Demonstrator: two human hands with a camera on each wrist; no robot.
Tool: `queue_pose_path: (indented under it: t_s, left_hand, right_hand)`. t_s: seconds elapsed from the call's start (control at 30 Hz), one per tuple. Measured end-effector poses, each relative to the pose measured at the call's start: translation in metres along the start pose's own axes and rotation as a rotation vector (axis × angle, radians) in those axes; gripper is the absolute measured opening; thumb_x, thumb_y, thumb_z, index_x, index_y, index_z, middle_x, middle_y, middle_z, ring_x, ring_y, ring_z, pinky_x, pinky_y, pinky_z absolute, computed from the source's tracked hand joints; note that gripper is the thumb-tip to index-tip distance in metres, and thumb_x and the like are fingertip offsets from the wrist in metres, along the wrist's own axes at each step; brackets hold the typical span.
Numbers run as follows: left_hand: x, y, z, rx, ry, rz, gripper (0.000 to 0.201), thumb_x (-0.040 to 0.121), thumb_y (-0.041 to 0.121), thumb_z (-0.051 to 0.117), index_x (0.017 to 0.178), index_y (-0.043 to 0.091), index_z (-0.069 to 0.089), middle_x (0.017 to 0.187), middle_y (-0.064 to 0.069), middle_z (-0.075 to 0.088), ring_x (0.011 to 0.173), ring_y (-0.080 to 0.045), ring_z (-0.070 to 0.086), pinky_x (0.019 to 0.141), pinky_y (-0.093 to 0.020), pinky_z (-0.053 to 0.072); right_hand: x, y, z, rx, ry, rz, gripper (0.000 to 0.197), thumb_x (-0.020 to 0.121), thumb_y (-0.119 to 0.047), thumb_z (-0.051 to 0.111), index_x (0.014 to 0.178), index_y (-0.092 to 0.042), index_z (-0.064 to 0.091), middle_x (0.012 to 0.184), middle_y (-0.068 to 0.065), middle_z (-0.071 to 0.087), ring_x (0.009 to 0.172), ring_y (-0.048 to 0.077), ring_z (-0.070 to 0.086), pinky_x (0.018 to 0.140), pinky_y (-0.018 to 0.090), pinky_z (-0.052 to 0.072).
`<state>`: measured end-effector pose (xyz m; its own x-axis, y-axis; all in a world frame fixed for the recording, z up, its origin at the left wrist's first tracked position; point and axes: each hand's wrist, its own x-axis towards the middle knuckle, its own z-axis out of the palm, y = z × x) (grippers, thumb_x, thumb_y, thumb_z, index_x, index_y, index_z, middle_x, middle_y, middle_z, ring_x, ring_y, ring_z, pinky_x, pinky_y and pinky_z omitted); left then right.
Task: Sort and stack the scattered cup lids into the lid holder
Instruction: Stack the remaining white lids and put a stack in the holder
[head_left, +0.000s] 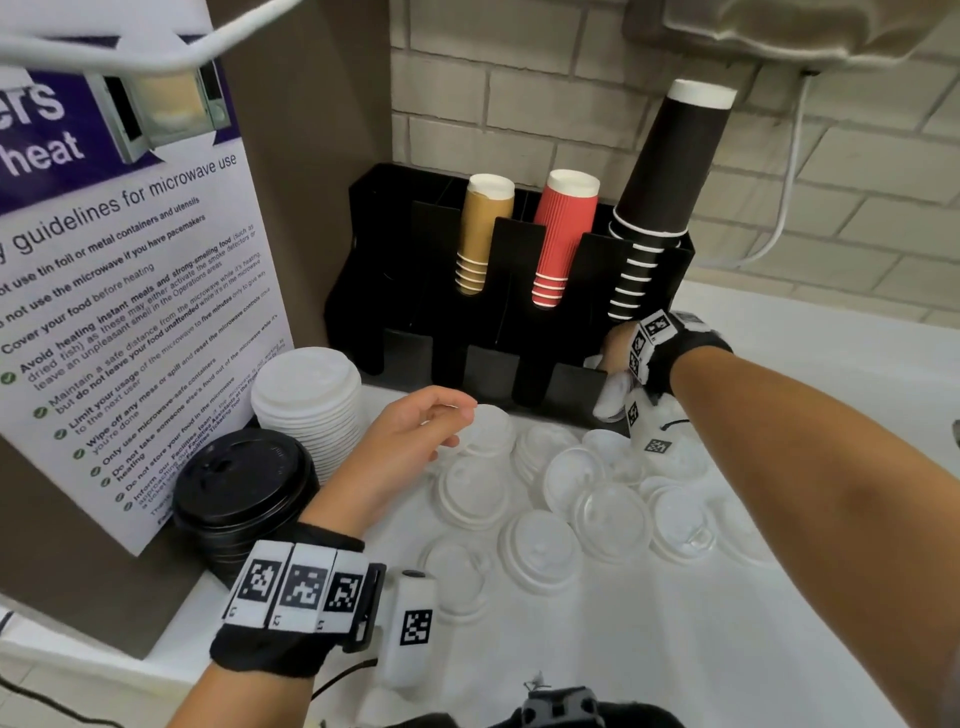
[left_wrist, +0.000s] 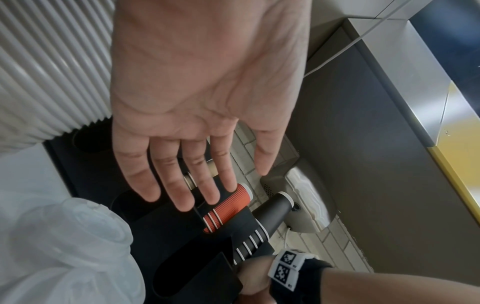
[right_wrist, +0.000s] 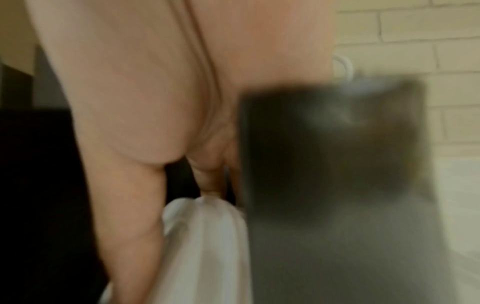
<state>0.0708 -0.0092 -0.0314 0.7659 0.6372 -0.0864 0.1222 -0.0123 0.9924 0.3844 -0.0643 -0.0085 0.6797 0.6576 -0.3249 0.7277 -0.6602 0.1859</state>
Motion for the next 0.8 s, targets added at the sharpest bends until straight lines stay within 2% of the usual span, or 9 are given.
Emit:
queue_pose_path:
  t_s: [0.1, 0.2, 0.3, 0.4, 0.43, 0.5, 0.6, 0.7, 0.8]
  left_hand:
    - [0.004, 0.001, 0.004, -0.008, 0.001, 0.021, 0.012, 0.094, 0.028, 0.059, 0.099, 0.032, 0.070, 0.108, 0.004, 0.070, 0.094, -0.008, 0.066, 0.084, -0.024, 0.047]
    - [0.008, 0.002, 0.010, -0.021, -0.021, 0.050, 0.013, 0.094, 0.030, 0.059, 0.101, 0.034, 0.069, 0.108, 0.008, 0.070, 0.099, -0.007, 0.066, 0.087, -0.023, 0.048]
    - [0.013, 0.000, 0.021, -0.097, -0.024, 0.061, 0.015, 0.095, 0.035, 0.058, 0.105, 0.039, 0.068, 0.112, 0.012, 0.069, 0.103, -0.004, 0.065, 0.089, -0.025, 0.050]
    - [0.017, -0.002, 0.034, -0.226, -0.020, 0.032, 0.021, 0.094, 0.042, 0.056, 0.115, 0.040, 0.062, 0.122, 0.009, 0.065, 0.111, -0.010, 0.063, 0.090, -0.027, 0.049]
    - [0.018, -0.001, 0.038, -0.311, -0.028, 0.007, 0.029, 0.089, 0.048, 0.057, 0.117, 0.039, 0.059, 0.125, 0.006, 0.063, 0.113, -0.013, 0.063, 0.091, -0.029, 0.050]
    - [0.020, -0.001, 0.045, -0.540, -0.053, -0.078, 0.054, 0.075, 0.059, 0.057, 0.122, 0.034, 0.057, 0.128, -0.001, 0.062, 0.115, -0.020, 0.063, 0.093, -0.035, 0.051]
    - [0.021, -0.003, 0.051, -0.802, -0.101, -0.132, 0.069, 0.077, 0.064, 0.052, 0.132, 0.024, 0.054, 0.128, -0.011, 0.063, 0.114, -0.029, 0.062, 0.098, -0.046, 0.047]
    - [0.019, -0.006, 0.050, -0.932, -0.105, -0.144, 0.057, 0.081, 0.056, 0.055, 0.127, 0.022, 0.059, 0.115, -0.008, 0.071, 0.100, -0.024, 0.070, 0.082, -0.041, 0.058]
    - [0.018, -0.011, 0.046, -0.940, -0.076, -0.146, 0.027, 0.092, 0.030, 0.058, 0.117, 0.025, 0.067, 0.102, -0.007, 0.073, 0.083, -0.020, 0.073, 0.062, -0.032, 0.058]
  right_hand:
    - [-0.014, 0.004, -0.013, 0.072, 0.081, -0.042, 0.047, 0.084, -0.026, 0.069, 0.125, -0.007, 0.058, 0.128, 0.016, 0.058, 0.118, 0.034, 0.054, 0.085, 0.033, 0.041]
    - [-0.038, 0.009, -0.034, 0.297, 0.184, -0.030, 0.049, 0.085, -0.023, 0.070, 0.129, -0.010, 0.055, 0.132, 0.015, 0.055, 0.122, 0.031, 0.051, 0.094, 0.034, 0.041]
    - [-0.073, 0.018, -0.043, 0.442, 0.458, -0.062, 0.046, 0.087, -0.018, 0.065, 0.130, -0.008, 0.053, 0.127, 0.017, 0.056, 0.115, 0.032, 0.052, 0.088, 0.031, 0.039]
    - [-0.116, 0.013, -0.028, 0.729, 0.765, -0.226, 0.031, 0.085, -0.014, 0.067, 0.114, -0.011, 0.059, 0.111, 0.013, 0.061, 0.099, 0.028, 0.055, 0.078, 0.025, 0.037]
    - [-0.130, 0.006, -0.021, 0.865, 0.769, -0.323, 0.026, 0.085, -0.012, 0.068, 0.109, -0.015, 0.060, 0.109, 0.010, 0.060, 0.097, 0.026, 0.056, 0.080, 0.026, 0.041]
    - [-0.154, -0.017, -0.004, 1.154, 0.625, -0.577, 0.025, 0.085, -0.004, 0.067, 0.102, -0.020, 0.058, 0.109, 0.008, 0.058, 0.100, 0.022, 0.059, 0.088, 0.033, 0.050]
    - [-0.172, -0.045, 0.021, 1.375, 0.371, -0.790, 0.030, 0.084, 0.006, 0.065, 0.100, -0.018, 0.056, 0.116, 0.010, 0.055, 0.104, 0.016, 0.059, 0.088, 0.034, 0.052]
    - [-0.175, -0.056, 0.038, 1.360, 0.244, -0.787, 0.025, 0.079, 0.002, 0.060, 0.089, -0.021, 0.055, 0.126, 0.003, 0.056, 0.112, 0.014, 0.057, 0.087, 0.031, 0.051]
    - [-0.175, -0.058, 0.046, 1.310, 0.202, -0.758, 0.018, 0.075, -0.004, 0.055, 0.085, -0.020, 0.055, 0.132, -0.005, 0.053, 0.119, 0.011, 0.053, 0.090, 0.031, 0.049]
